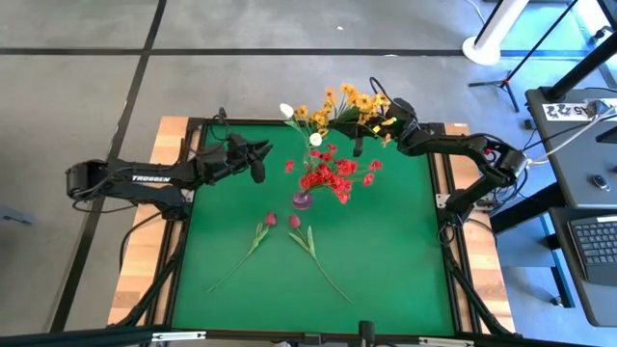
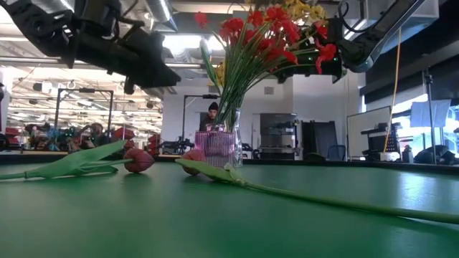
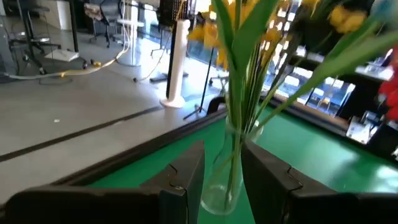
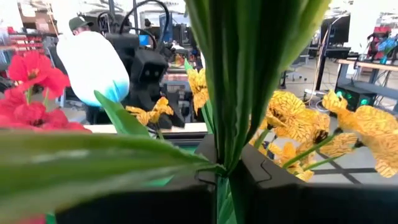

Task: Sort flowers into vase by color
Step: Put the yellow flowers into the transparent vase

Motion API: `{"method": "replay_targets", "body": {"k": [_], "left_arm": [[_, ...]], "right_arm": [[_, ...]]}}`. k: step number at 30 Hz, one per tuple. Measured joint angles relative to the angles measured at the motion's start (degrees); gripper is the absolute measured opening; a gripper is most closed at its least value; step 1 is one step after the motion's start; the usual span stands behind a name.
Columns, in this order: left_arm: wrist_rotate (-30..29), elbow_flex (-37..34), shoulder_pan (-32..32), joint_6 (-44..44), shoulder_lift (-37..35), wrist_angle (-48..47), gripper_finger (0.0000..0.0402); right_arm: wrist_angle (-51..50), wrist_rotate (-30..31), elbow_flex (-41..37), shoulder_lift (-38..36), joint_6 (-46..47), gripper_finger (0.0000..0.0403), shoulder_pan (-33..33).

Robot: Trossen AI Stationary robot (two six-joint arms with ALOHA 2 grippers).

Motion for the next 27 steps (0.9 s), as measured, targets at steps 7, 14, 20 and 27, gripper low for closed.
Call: {"method": "replay_targets", "body": {"k": [7, 14, 20, 27], "left_arm": [[-1.09, 0.0, 0.21, 0.13, 7.02, 0.04, 0.0101], [-1.19, -0.02, 1.07, 0.03, 12.61, 2.41, 0.0101], [-1.2, -0.02, 1.07, 0.03, 14.95, 4.38, 0.0101], [-1.16, -0.02, 1.15, 0.15, 15.09, 4.59, 0.0101]], "right_arm": [[0.49, 0.79, 0.0, 0.0, 2.41, 0.0013, 0.02], [1.67, 2.79, 0.02, 0.85, 2.4, 0.0013, 1.06], [2.03, 3.9, 0.04, 2.05, 2.6, 0.0013, 1.57], [2.07, 3.79, 0.06, 2.04, 4.1, 0.0014, 1.75]]}}
